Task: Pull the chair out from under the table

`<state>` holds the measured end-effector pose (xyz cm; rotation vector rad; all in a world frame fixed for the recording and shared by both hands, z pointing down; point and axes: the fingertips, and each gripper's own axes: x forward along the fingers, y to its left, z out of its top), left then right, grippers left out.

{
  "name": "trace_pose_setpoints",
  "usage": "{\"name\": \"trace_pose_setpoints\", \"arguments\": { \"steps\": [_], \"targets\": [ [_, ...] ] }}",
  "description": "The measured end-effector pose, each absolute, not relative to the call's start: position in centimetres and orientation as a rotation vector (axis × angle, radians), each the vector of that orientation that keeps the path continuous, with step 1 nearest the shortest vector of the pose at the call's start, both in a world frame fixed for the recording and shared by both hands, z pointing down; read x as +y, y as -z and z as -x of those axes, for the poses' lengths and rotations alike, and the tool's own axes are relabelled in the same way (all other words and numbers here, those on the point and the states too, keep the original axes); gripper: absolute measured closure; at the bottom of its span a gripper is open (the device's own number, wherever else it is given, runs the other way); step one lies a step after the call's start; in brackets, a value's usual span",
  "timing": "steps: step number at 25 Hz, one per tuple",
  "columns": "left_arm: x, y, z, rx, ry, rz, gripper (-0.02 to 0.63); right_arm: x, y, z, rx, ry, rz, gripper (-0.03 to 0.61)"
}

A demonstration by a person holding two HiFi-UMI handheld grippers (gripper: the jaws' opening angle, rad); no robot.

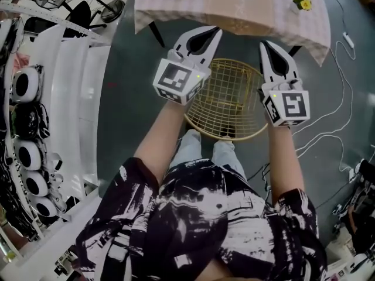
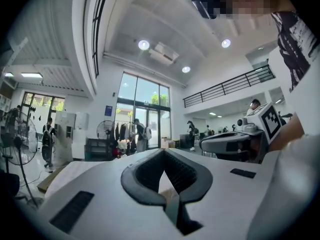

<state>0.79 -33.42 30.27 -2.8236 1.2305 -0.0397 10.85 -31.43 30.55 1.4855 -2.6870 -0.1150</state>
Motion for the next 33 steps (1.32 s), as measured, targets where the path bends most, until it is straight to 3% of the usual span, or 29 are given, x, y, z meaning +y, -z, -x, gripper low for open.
{"name": "trace_pose_setpoints", "arguments": {
  "steps": [33],
  "targets": [
    [-33.6,-30.8,-0.1,1.286,0.035,2.829,0.615,-31.3,-30.3,-11.5,-2.651,0.175,-1.521,0.580]
  ]
}}
